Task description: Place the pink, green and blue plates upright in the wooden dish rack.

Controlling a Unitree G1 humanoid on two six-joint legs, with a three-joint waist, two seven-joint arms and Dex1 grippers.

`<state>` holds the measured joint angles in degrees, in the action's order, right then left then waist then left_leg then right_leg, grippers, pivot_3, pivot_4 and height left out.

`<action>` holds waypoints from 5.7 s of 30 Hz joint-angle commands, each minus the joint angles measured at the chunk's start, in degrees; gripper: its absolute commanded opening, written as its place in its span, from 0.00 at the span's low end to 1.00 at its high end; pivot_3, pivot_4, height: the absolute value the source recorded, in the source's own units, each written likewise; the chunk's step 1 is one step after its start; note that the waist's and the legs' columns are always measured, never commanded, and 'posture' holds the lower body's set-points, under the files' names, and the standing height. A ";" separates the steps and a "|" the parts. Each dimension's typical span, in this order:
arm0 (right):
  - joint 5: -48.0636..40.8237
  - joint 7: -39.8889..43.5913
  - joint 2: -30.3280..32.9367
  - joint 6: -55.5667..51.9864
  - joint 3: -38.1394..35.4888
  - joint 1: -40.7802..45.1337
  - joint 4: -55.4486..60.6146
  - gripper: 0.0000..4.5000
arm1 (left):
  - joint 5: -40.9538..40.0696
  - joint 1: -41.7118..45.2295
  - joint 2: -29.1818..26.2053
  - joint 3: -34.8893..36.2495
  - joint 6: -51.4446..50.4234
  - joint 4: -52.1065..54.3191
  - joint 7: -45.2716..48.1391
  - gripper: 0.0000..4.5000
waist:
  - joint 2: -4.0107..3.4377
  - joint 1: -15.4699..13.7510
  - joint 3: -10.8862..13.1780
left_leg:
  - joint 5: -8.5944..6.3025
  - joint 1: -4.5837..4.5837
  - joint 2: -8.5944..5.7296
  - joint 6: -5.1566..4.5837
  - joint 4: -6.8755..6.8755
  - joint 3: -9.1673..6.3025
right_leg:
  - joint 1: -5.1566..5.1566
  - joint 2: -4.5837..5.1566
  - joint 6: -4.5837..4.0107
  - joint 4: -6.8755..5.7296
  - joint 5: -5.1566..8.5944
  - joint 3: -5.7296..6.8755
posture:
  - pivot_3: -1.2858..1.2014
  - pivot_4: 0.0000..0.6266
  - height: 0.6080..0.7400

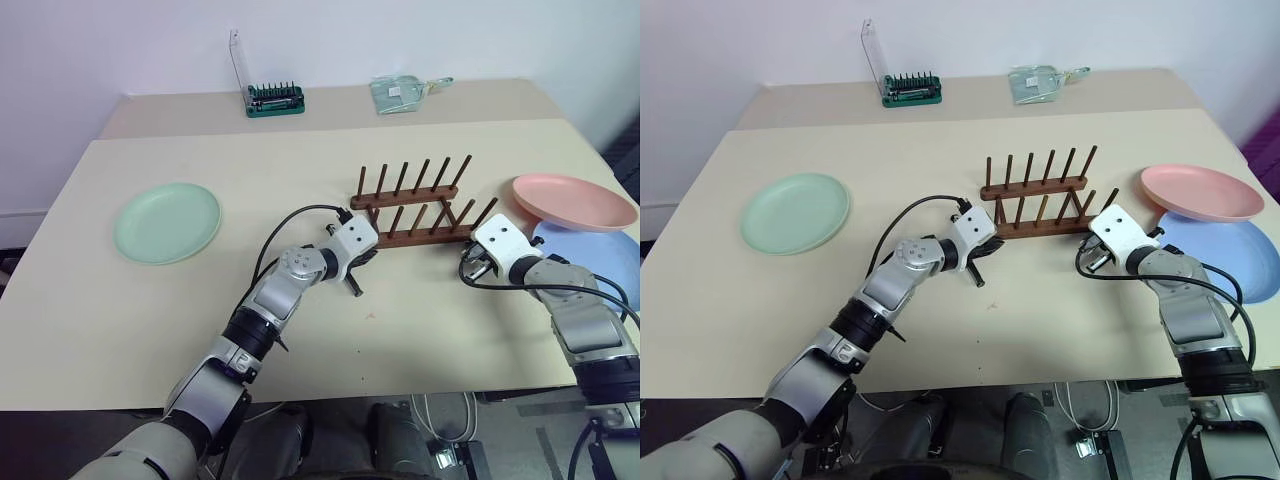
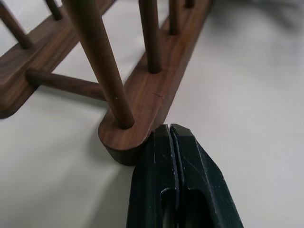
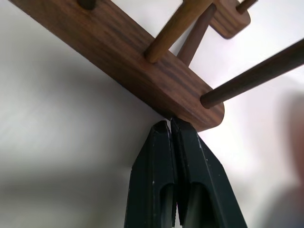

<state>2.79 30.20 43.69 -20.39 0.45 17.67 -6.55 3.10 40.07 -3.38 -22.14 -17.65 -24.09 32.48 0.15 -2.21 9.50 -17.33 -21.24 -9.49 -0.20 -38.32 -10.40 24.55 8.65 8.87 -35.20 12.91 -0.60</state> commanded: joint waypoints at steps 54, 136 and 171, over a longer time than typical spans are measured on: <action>-59.04 8.66 10.42 -22.80 -29.43 13.76 15.72 0.01 | -20.50 -9.32 -16.66 8.28 -7.83 31.43 20.85 0.00 | -0.15 -0.33 0.05 | -0.11 -0.18 0.22 -0.20 0.03 0.66 | 0.38 -0.15 -0.12 0.13 -0.21 -0.62 | 0.52 0.24 1.00; -18.11 14.10 3.87 -5.90 8.69 11.47 33.62 0.99 | -22.44 7.69 -4.01 43.69 -26.84 32.63 -35.20 0.00 | 0.82 0.01 0.11 | -0.24 -0.52 0.22 -0.25 -0.72 0.73 | 0.48 -0.12 0.09 -0.02 -0.41 -0.36 | 0.52 0.24 1.00; 13.04 1.19 -8.93 20.30 9.16 20.38 14.90 0.00 | -27.99 15.57 -1.90 49.30 -16.32 30.64 -42.13 0.66 | 0.81 1.90 0.11 | -0.33 -0.48 0.30 -0.21 -0.58 0.93 | 0.72 -0.18 0.09 -0.05 -0.41 -0.43 | 0.52 0.24 1.00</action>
<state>24.02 29.28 36.04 3.49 15.10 38.15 2.88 -28.11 56.45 -1.86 26.02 -38.61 7.51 -10.07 0.96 -0.31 9.61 -17.67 -21.64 -9.17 -0.38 -38.83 -9.44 25.27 8.44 8.96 -35.24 12.51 -1.09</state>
